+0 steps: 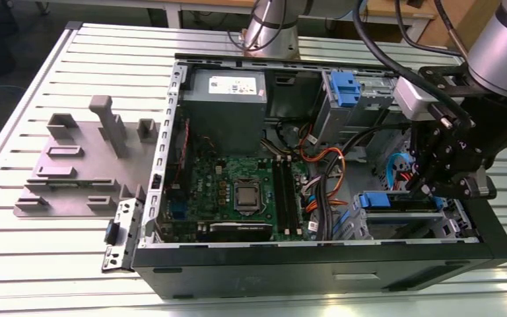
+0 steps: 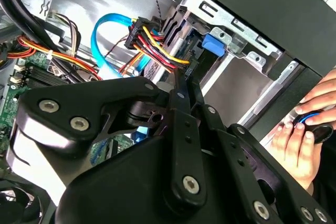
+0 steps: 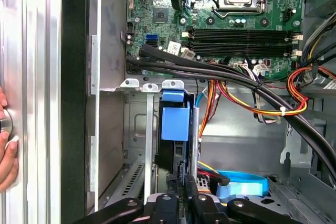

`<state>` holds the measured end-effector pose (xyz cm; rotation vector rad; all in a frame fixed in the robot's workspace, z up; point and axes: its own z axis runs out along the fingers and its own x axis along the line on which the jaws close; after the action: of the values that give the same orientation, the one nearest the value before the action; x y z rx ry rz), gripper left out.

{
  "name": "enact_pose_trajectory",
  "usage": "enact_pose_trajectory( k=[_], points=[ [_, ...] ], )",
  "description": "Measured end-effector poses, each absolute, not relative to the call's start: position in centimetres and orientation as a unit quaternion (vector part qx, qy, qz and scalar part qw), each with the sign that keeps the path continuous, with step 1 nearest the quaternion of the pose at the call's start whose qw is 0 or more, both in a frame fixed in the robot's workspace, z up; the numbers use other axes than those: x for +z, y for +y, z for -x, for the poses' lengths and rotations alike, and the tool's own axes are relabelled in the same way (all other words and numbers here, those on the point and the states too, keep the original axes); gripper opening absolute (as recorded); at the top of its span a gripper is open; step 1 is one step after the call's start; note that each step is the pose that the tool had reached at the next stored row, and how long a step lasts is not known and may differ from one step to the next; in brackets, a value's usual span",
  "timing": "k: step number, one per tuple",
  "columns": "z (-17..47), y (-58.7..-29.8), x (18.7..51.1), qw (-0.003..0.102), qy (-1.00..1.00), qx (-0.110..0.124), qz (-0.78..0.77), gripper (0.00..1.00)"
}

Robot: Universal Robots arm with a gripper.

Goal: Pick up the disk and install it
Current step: 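Insert the first disk wire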

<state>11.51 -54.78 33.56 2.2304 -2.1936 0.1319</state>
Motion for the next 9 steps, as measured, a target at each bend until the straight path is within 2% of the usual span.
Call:
enact_pose_trajectory(
  k=[9],
  points=[
    [-11.51,-54.77,33.53,0.002,-0.701,0.046,-0.712,0.16]
  ],
)
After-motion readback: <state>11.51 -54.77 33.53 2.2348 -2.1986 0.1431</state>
